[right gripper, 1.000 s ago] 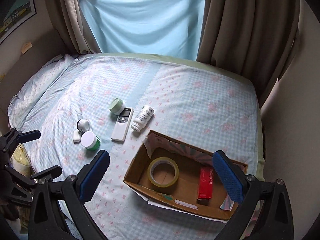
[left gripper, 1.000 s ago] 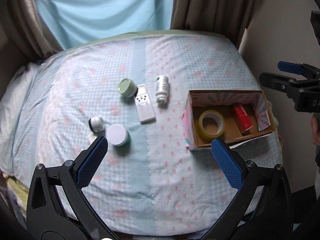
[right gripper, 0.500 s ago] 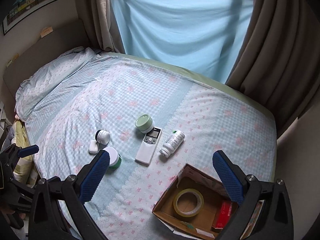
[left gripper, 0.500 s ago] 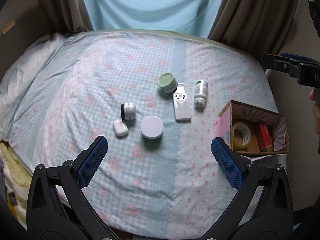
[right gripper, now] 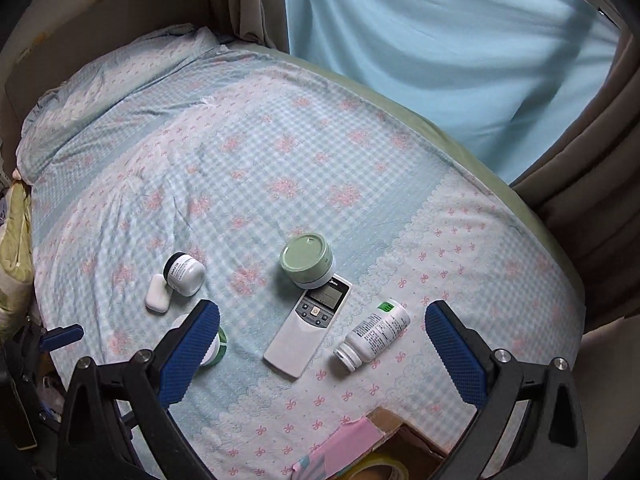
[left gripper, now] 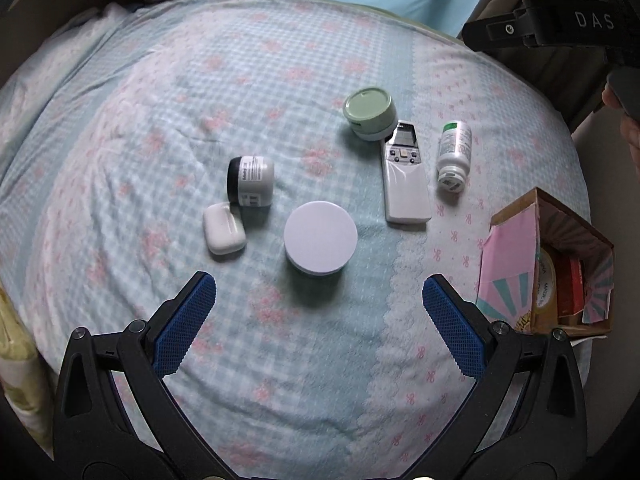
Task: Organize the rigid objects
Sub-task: 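Grasp the green-labelled white tub with left tool while right tool grasps the pale green jar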
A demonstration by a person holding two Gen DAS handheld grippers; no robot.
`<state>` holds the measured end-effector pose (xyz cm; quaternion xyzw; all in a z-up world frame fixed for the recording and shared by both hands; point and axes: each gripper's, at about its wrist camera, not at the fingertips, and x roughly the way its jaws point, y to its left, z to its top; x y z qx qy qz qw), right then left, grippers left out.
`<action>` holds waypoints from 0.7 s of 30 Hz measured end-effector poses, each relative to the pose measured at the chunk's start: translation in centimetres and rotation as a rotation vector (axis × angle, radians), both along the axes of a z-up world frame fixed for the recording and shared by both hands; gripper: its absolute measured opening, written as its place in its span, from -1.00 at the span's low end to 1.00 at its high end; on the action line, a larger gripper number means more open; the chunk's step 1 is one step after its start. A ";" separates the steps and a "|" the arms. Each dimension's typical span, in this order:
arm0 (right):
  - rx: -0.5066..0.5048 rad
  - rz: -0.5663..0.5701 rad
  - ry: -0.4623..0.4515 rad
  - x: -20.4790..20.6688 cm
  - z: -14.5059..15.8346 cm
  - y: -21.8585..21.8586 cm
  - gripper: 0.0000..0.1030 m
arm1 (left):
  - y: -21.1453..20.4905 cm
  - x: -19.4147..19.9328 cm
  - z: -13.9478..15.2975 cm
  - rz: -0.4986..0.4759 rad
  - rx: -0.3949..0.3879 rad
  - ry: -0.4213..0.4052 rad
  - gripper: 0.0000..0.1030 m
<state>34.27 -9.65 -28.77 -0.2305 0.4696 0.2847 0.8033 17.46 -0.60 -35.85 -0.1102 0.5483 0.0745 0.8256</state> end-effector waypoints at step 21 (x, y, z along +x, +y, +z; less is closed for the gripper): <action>-0.292 0.187 0.199 9.4 -19.1 8.9 0.83 | -0.2 6.5 -14.6 0.093 -0.080 0.104 0.90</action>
